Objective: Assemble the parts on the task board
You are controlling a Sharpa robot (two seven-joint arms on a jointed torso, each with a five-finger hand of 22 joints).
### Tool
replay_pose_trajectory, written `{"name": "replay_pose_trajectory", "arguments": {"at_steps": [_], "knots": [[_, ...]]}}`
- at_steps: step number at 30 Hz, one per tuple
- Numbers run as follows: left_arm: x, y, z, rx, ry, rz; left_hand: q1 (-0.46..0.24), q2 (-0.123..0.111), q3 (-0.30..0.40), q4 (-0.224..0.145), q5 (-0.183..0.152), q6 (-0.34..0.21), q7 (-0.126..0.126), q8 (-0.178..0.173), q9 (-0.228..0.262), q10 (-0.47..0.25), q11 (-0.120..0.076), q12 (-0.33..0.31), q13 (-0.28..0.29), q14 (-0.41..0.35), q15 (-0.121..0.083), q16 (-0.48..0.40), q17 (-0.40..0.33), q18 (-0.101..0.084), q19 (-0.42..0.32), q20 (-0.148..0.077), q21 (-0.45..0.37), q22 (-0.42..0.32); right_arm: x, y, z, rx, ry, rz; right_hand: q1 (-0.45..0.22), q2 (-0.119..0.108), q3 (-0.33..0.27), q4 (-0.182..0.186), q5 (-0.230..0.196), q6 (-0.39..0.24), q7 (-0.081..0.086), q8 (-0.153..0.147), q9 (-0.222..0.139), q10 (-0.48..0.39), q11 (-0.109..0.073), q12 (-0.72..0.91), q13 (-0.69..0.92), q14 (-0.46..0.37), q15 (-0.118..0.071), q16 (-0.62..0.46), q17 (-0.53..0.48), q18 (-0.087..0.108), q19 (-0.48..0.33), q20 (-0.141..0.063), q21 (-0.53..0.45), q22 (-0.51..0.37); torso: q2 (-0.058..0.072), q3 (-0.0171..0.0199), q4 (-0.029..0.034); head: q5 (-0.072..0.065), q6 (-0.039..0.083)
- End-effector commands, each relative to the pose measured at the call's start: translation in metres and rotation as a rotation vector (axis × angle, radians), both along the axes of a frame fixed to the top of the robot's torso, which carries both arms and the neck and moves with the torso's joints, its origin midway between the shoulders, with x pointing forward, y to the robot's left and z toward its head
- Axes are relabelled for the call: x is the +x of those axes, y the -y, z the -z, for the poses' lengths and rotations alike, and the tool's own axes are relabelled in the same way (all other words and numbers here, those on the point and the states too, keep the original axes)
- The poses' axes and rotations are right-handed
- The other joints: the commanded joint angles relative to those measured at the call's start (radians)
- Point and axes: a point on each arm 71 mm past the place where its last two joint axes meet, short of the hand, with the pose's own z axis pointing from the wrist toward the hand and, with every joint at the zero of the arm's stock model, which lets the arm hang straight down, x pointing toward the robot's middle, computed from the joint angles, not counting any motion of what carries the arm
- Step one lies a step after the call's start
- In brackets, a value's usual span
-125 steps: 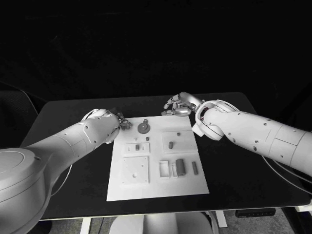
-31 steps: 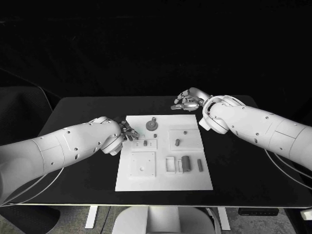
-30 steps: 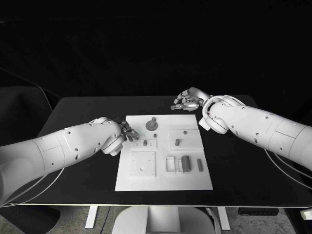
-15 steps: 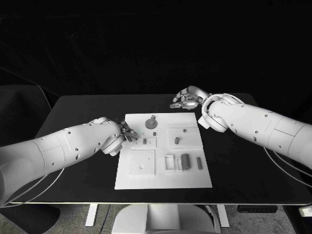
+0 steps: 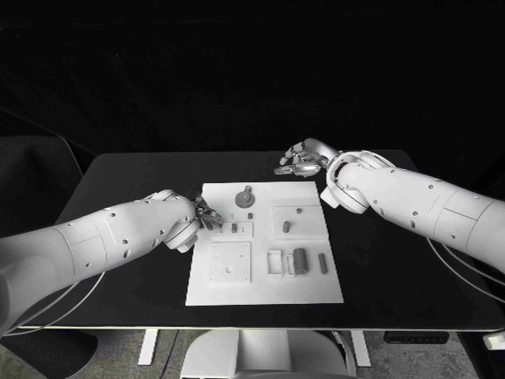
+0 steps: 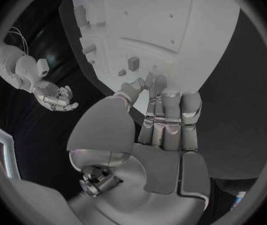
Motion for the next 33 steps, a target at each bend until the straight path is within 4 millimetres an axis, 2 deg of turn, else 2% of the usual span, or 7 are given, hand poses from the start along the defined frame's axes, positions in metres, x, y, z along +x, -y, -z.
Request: {"name": "replay_pose_trajectory", "arguments": {"at_steps": [1, 33], "knots": [[-0.0009, 0.0018, 0.0028, -0.001, -0.015, 0.002, 0.003, 0.004, 0.016, -0.012, 0.004, 0.025, 0.000, 0.021, 0.018, 0.048, -0.003, 0.005, 0.001, -0.002, -0.007, 0.004, 0.012, 0.025, -0.001, -0.004, 0.004, 0.002, -0.0006, -0.0014, 0.0005, 0.000, -0.006, -0.014, -0.007, 0.004, -0.005, 0.003, -0.002, -0.007, 0.001, 0.004, -0.002, -0.002, 0.000, 0.001, -0.002, -0.003, 0.001, 0.000, -0.001, -0.007, -0.003, -0.002, -0.004, -0.001, 0.001, 0.0003, -0.0005, -0.001, -0.002], [-0.0021, 0.0029, 0.0082, 0.011, -0.050, 0.013, -0.002, 0.002, 0.017, -0.010, 0.004, 0.024, 0.000, 0.019, 0.018, 0.049, -0.003, 0.004, 0.001, -0.003, -0.007, 0.005, 0.012, 0.025, -0.001, -0.004, 0.004, 0.002, -0.0009, -0.0014, 0.0010, 0.000, -0.008, -0.016, -0.008, 0.004, -0.006, 0.003, -0.002, -0.008, 0.001, 0.004, -0.002, -0.002, 0.000, 0.002, -0.002, -0.003, 0.001, 0.000, -0.001, -0.007, -0.003, -0.002, -0.004, -0.001, 0.002, 0.0000, 0.0002, -0.006, -0.008]]}}
